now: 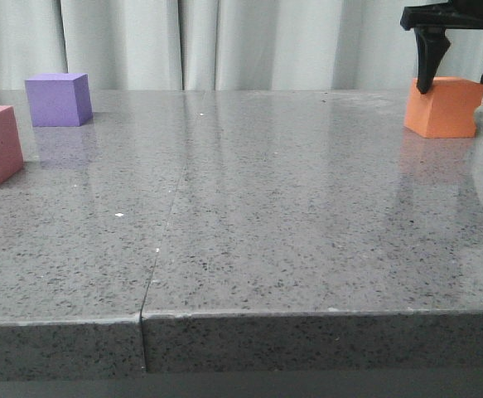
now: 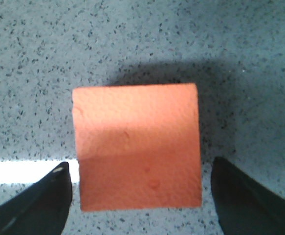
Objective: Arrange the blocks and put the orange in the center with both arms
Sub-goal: 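Lower the right gripper over the orange cube and close on it, then lift the orange cube with the right gripper and carry it toward table center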
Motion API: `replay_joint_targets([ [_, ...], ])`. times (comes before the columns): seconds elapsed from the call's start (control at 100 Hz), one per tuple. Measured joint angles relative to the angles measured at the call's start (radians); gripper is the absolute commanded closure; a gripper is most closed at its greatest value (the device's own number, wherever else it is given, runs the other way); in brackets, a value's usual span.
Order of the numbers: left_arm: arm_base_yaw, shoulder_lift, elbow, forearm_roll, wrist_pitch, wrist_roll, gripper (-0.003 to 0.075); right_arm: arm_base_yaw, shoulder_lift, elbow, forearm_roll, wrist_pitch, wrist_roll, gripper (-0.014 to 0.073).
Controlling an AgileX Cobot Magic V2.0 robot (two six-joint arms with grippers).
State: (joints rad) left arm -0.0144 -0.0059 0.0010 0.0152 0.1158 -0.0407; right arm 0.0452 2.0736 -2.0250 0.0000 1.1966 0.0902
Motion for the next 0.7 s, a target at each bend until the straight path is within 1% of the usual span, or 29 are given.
replay_joint_targets([
  [0.25, 0.0, 0.0, 0.0, 0.0, 0.0, 0.0, 0.0741, 0.0, 0.042, 0.0, 0.0, -0.019, 0.0, 0.0018],
  [0.32, 0.0, 0.0, 0.0, 0.0, 0.0, 0.0, 0.0741, 0.0, 0.054, 0.0, 0.0, -0.019, 0.0, 0.0051],
  [0.51, 0.0, 0.0, 0.0, -0.002, 0.0, 0.002, 0.0741, 0.0, 0.059, -0.002, 0.0, -0.019, 0.003, 0.023],
  [0.58, 0.0, 0.0, 0.0, -0.002, 0.0, 0.002, 0.0741, 0.0, 0.059, -0.002, 0.0, -0.019, 0.003, 0.0257],
  [0.7, 0.0, 0.0, 0.0, -0.002, 0.0, 0.002, 0.0741, 0.0, 0.059, -0.002, 0.0, -0.019, 0.003, 0.0256],
])
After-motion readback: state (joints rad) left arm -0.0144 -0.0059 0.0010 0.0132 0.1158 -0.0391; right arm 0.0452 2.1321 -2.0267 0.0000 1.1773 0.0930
